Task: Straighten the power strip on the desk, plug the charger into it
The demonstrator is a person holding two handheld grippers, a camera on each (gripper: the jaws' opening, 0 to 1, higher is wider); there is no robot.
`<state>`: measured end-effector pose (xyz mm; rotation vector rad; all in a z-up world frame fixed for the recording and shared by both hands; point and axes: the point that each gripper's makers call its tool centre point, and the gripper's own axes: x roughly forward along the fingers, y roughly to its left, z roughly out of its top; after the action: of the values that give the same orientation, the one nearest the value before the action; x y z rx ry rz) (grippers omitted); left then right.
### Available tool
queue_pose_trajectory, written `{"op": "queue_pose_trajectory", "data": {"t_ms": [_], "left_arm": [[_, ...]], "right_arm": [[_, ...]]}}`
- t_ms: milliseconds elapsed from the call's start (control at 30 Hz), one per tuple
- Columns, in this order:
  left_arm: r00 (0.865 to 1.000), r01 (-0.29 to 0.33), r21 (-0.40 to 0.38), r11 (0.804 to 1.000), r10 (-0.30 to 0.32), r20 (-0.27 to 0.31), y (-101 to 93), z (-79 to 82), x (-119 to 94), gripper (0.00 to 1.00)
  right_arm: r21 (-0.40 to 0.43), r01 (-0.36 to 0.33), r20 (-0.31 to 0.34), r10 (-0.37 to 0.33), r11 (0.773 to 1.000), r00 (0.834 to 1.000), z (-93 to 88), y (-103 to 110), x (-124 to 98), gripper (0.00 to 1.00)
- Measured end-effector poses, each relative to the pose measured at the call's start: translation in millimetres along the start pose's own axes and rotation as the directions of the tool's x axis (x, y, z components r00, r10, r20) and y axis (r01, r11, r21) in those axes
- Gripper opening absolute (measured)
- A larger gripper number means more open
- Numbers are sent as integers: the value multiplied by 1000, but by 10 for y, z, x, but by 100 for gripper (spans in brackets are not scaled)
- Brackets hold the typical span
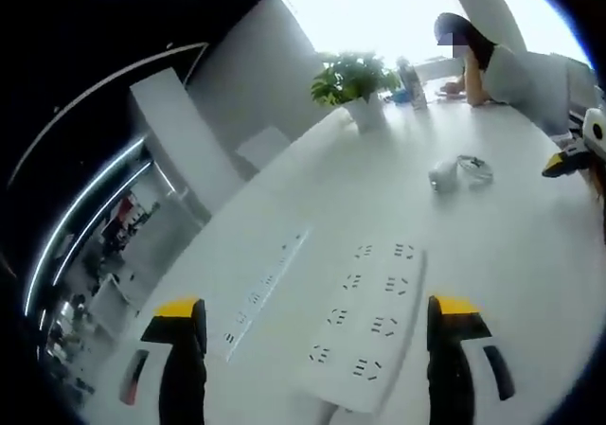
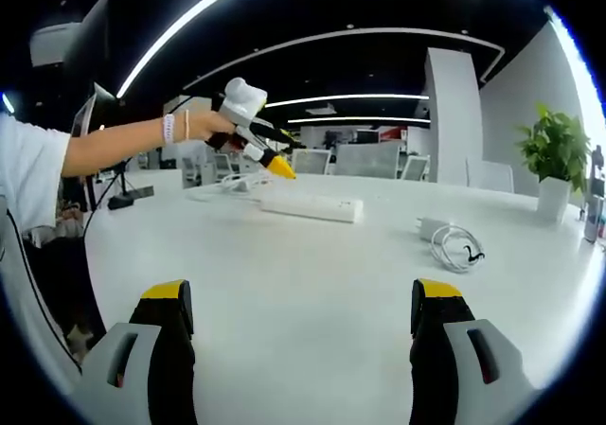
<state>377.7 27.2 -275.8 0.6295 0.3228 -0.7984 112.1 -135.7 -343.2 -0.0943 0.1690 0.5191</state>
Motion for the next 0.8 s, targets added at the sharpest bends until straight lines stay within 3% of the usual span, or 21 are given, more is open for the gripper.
{"op": "queue_pose_trajectory", "data": {"t_ms": [367,800], "left_arm": [[987,-59,-81,995,70,142,-56,97,-267,99],[961,-95,-115,989,121,247,-245,73,-568,99]], "right_arm": [[5,-5,1,5,1000,1000,-14,8,5,95],[5,-15,5,15,1000,1000,-5,32,19,95]]}}
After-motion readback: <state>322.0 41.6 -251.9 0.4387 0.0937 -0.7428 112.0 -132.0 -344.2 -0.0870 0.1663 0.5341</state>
